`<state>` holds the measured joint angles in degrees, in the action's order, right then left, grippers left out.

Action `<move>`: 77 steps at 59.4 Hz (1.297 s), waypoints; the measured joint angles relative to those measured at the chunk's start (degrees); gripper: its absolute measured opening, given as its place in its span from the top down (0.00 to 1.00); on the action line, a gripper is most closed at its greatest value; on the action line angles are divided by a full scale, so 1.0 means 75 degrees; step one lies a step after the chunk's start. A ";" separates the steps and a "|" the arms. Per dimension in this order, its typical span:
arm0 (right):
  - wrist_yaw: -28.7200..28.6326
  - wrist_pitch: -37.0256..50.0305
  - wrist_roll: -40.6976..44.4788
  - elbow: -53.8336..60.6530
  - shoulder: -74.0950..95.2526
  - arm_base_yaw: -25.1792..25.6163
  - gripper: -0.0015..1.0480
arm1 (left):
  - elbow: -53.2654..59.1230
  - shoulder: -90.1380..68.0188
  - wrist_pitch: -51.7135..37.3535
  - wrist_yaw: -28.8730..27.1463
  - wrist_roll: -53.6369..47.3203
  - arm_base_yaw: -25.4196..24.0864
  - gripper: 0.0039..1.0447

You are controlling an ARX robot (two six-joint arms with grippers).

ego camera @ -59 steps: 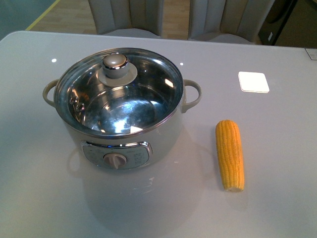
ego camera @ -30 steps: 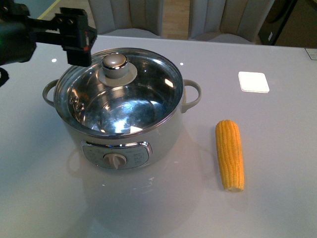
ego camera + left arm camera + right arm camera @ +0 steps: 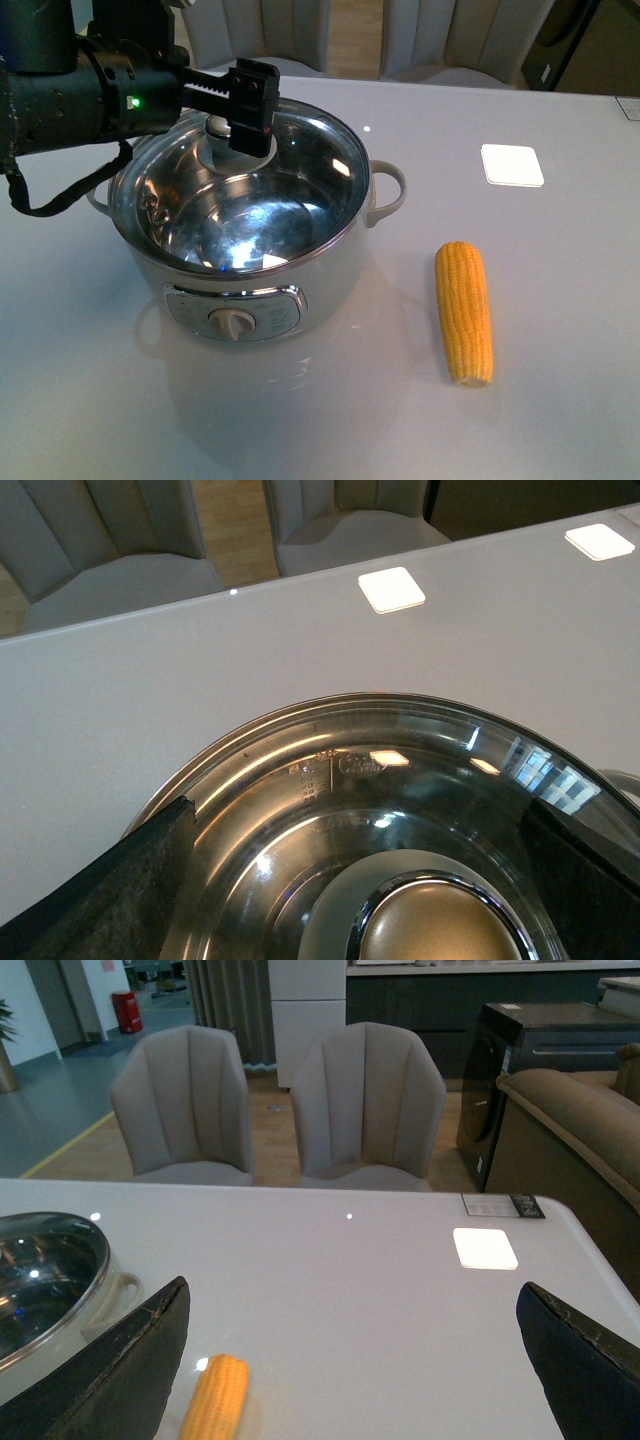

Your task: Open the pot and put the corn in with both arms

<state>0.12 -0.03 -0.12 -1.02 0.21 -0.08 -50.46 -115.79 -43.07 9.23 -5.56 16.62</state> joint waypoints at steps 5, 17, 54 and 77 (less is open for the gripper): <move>0.0000 0.0000 0.0000 0.0000 0.0000 0.0000 0.08 | -0.0070 -0.0122 -0.0003 -0.0003 0.0000 0.0041 0.06; -0.0003 0.0000 0.0000 0.0000 0.0000 0.0000 0.08 | -0.0239 -0.0562 -0.0012 -0.0061 0.0009 0.0087 0.06; 0.0000 0.0000 0.0000 0.0000 0.0000 0.0000 0.08 | -0.0466 -0.0863 -0.0114 -0.0472 0.0248 0.0245 0.09; 0.0000 0.0000 0.0000 0.0000 0.0000 0.0000 0.08 | -0.0463 -0.0828 -0.0172 -0.0618 0.0227 0.0376 0.56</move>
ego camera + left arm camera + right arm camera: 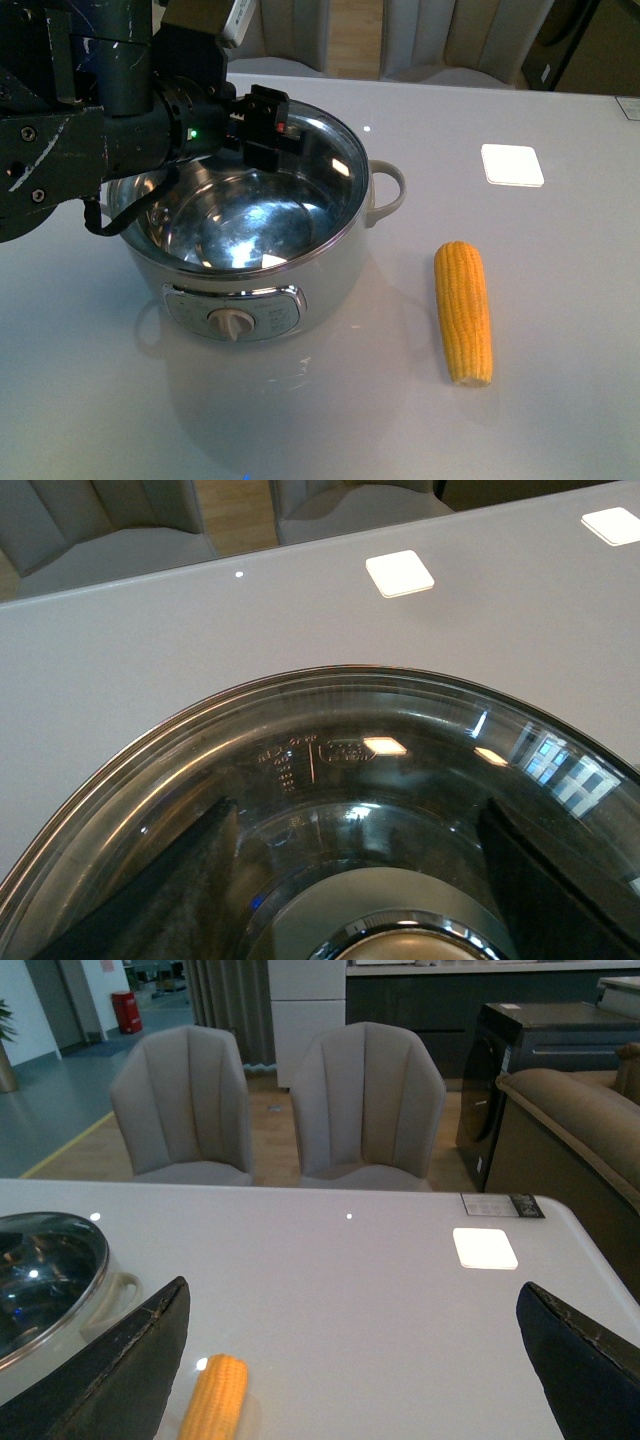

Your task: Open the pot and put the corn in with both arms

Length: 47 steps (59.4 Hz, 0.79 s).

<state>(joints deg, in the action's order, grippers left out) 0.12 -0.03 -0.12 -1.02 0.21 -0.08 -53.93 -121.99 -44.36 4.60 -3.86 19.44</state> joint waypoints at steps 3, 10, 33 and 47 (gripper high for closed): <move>0.0000 0.0000 0.0000 0.0000 0.0000 0.0000 0.08 | 0.0015 0.0020 0.0000 -0.0029 -0.0023 0.0015 0.61; 0.0000 0.0000 0.0000 0.0000 0.0000 0.0000 0.08 | 0.0055 0.0052 0.0000 -0.0064 -0.0020 0.0023 0.61; 0.0000 0.0000 0.0000 0.0000 0.0000 0.0000 0.08 | 0.0090 0.0070 0.0000 -0.0297 0.0044 0.0070 0.61; 0.0000 0.0000 0.0000 0.0000 0.0000 0.0000 0.08 | 0.0029 0.0140 0.0192 -0.0396 0.0067 0.0099 0.61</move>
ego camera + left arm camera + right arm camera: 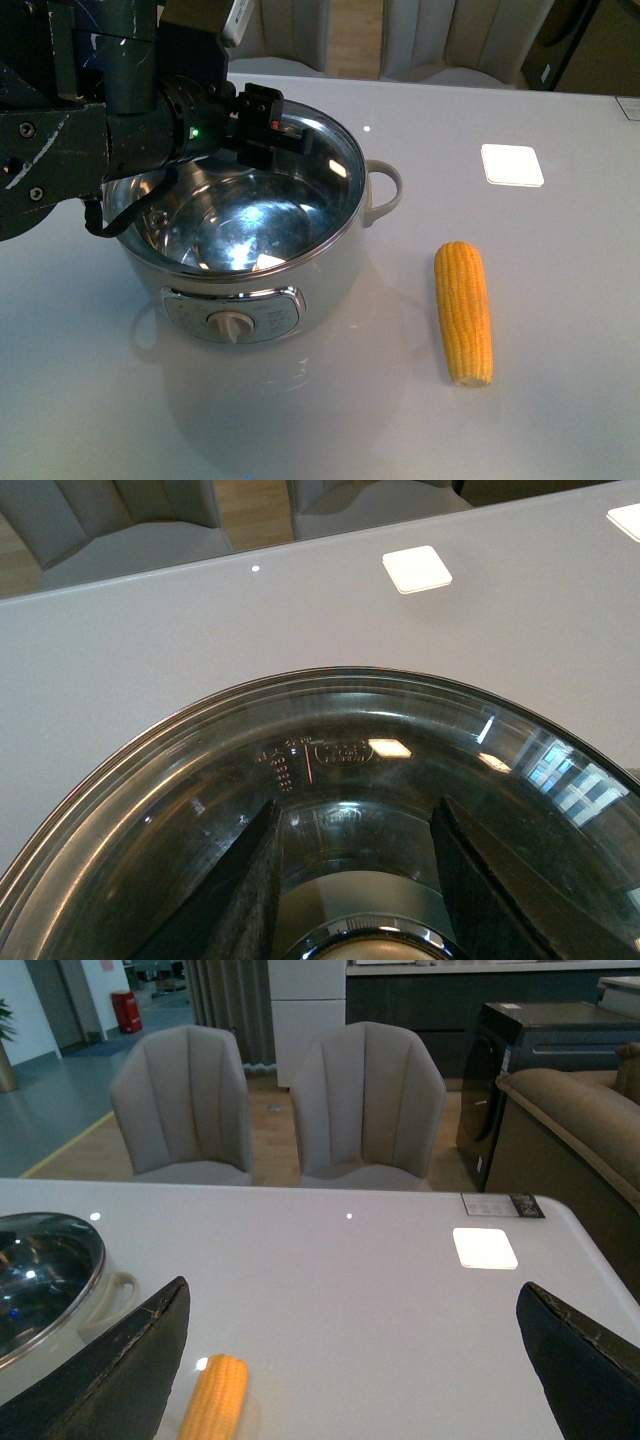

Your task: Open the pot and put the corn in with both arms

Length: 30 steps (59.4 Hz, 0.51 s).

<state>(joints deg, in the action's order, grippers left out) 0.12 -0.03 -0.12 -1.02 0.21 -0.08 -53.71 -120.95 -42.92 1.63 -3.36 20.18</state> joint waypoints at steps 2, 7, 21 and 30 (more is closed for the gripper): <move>0.0000 0.0000 0.0000 0.0000 0.0000 0.0000 0.08 | -0.0020 0.0012 0.0041 0.0000 0.0000 0.0000 0.61; 0.0000 0.0000 0.0000 0.0000 0.0000 0.0000 0.08 | -0.0099 0.0029 0.0149 0.0003 0.0003 0.0000 0.62; 0.0000 0.0000 0.0000 0.0000 0.0000 0.0000 0.08 | -0.0227 0.0233 0.0382 0.0012 -0.0076 0.0000 0.62; 0.0000 0.0000 0.0000 0.0000 0.0000 0.0000 0.08 | -0.0318 0.0522 0.0478 0.0017 -0.0248 -0.0020 0.62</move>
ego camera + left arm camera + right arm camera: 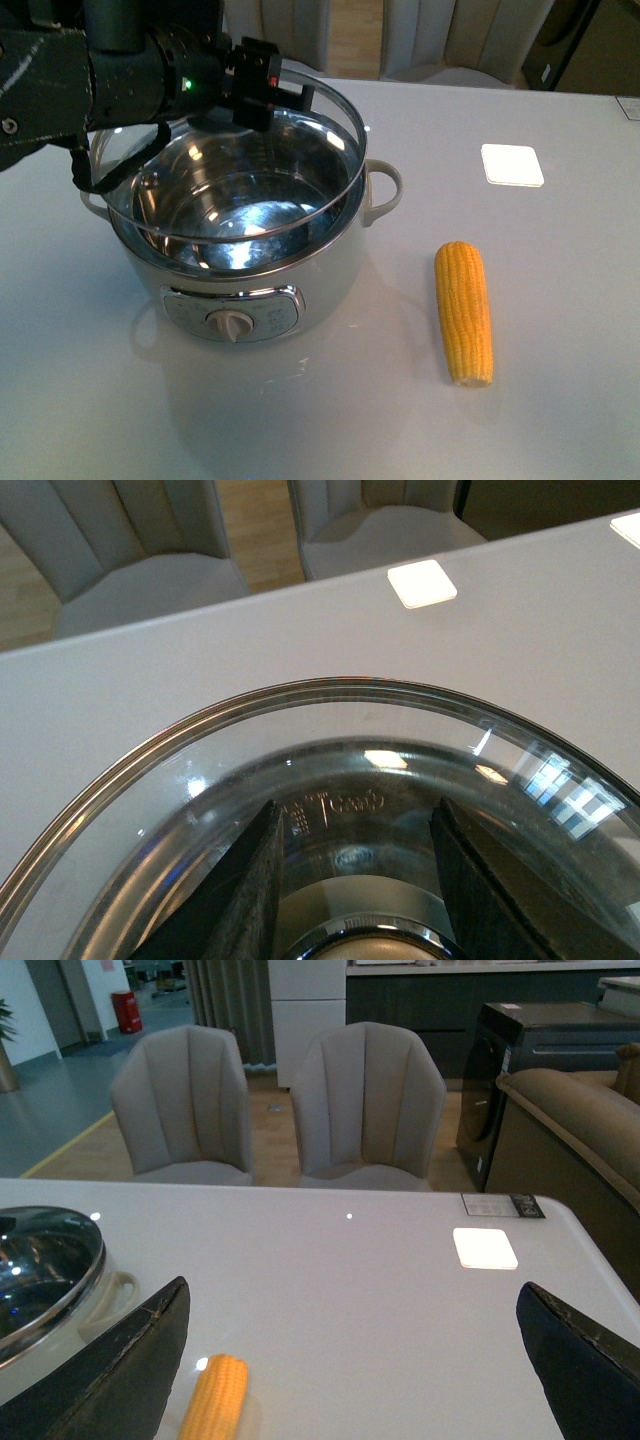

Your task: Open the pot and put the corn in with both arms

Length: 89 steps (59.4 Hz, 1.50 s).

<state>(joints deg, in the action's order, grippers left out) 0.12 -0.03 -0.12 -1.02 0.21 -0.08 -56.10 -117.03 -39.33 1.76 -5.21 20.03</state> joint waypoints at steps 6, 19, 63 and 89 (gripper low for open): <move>0.0000 0.0000 0.0000 0.0000 0.0000 0.0000 0.08 | -0.0064 0.0175 0.0050 0.0015 -0.0085 -0.0032 0.62; 0.0000 0.0000 0.0000 0.0000 0.0000 0.0000 0.08 | -0.0044 0.0490 0.0102 0.0085 -0.0195 -0.0160 0.62; 0.0000 0.0000 0.0000 0.0000 0.0000 0.0000 0.08 | 0.1577 0.1419 -0.0388 0.0501 -0.0475 -0.2637 0.62; 0.0000 0.0000 0.0000 0.0000 0.0000 0.0000 0.08 | 0.1647 0.1192 -0.0746 0.0839 -0.0819 -0.4395 0.62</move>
<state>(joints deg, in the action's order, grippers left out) 0.12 -0.03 -0.12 -1.02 0.21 -0.08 -43.75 -108.09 -44.93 8.05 -11.35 -12.93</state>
